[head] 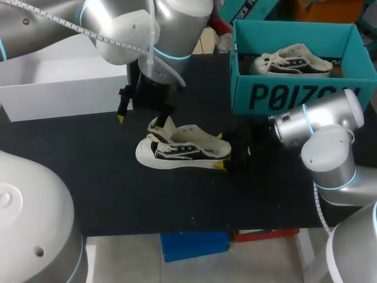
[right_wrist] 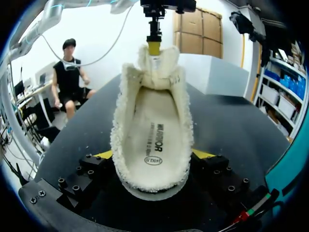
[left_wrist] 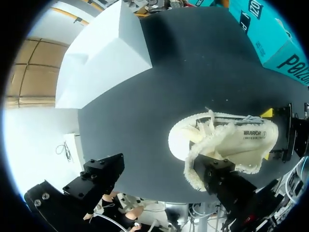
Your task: Take the shoe out of the shoebox, open the shoe tongue, remove and reinsert the insole, then place the shoe into the shoebox
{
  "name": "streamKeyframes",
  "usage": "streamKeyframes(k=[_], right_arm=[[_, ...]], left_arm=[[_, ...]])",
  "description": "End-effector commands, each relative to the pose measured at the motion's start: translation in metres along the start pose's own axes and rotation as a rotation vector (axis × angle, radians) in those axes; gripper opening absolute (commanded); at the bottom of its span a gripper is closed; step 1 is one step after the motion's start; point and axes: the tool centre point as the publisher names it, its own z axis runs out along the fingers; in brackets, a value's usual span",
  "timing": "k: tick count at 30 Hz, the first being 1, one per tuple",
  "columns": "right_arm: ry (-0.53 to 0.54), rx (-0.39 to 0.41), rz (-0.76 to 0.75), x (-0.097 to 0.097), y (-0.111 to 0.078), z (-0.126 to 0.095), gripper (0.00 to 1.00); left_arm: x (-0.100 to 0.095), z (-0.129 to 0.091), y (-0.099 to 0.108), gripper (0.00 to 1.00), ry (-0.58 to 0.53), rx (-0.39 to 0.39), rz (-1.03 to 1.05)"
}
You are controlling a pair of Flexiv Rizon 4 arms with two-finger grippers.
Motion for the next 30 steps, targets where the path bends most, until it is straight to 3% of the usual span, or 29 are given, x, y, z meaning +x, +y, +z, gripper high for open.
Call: streamKeyframes(k=[1, 11, 20, 30], right_arm=[[0.000, 0.001, 0.001, 0.000, -0.002, 0.002, 0.00], [0.000, 0.001, 0.001, 0.000, -0.002, 0.002, 0.00], [0.000, 0.001, 0.001, 0.000, -0.002, 0.002, 0.00], [0.000, 0.001, 0.001, 0.000, -0.002, 0.002, 0.00]], left_arm=[[-0.007, 0.013, 0.003, 1.00, 0.099, 0.008, -0.013], [-0.012, 0.031, 0.005, 1.00, 0.063, 0.001, -0.040], [-0.025, 0.053, 0.008, 1.00, 0.075, -0.064, -0.073], [-0.019, 0.064, 0.009, 1.00, 0.055, -0.078, -0.060]])
